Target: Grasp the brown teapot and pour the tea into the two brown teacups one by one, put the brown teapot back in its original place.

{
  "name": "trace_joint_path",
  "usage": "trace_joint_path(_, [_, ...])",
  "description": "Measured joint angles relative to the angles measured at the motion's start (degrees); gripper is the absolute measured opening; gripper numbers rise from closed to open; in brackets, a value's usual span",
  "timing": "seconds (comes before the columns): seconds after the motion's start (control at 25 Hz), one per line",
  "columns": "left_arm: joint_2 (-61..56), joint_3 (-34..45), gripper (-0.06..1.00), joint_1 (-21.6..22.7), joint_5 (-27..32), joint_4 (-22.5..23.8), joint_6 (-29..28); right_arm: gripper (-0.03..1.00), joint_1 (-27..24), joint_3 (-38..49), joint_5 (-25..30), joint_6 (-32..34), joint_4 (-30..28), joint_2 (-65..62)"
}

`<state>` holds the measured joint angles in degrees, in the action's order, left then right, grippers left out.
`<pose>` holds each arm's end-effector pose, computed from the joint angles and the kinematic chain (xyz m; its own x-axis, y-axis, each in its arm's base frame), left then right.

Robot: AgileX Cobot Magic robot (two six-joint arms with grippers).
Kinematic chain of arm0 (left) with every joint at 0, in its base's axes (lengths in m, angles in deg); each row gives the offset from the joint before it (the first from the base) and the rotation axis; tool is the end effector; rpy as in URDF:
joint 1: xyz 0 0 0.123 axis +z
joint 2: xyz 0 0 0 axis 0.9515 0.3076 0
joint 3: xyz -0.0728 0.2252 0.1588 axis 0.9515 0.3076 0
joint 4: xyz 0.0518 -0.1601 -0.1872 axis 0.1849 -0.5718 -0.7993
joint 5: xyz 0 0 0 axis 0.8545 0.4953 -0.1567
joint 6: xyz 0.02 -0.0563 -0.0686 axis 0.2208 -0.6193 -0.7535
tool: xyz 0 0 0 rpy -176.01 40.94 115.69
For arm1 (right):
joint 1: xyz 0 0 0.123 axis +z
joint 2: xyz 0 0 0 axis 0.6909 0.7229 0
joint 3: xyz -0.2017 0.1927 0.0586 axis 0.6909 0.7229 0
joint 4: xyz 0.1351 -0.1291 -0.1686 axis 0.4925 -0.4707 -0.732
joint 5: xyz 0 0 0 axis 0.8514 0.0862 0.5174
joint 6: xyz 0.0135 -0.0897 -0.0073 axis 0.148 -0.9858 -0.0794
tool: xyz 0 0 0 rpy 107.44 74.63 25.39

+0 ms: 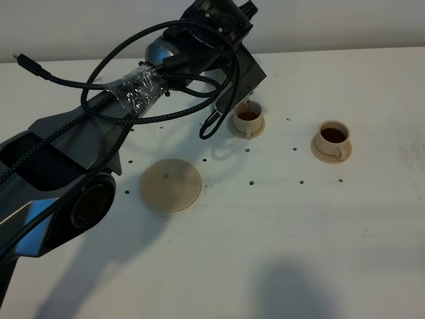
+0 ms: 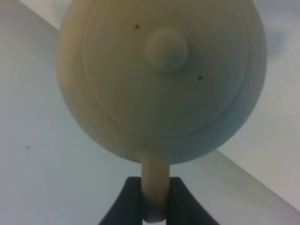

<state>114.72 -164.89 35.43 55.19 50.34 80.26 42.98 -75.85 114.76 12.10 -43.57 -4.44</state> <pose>0.4648 -0.2951 0.2203 0.5070 0.6451 0.5717 0.4301 -0.7641 0.4808 -0.0048 0.0081 0.2731 -0.4661 -0.0229 -0.8845 -0.0798 0.9967 0.0162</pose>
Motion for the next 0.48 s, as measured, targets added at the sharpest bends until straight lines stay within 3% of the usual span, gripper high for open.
trace_joint_path(0.48, [0.00, 0.00, 0.16, 0.00, 0.63, 0.25, -0.29, 0.45, 0.00, 0.00, 0.00, 0.00, 0.00, 0.00])
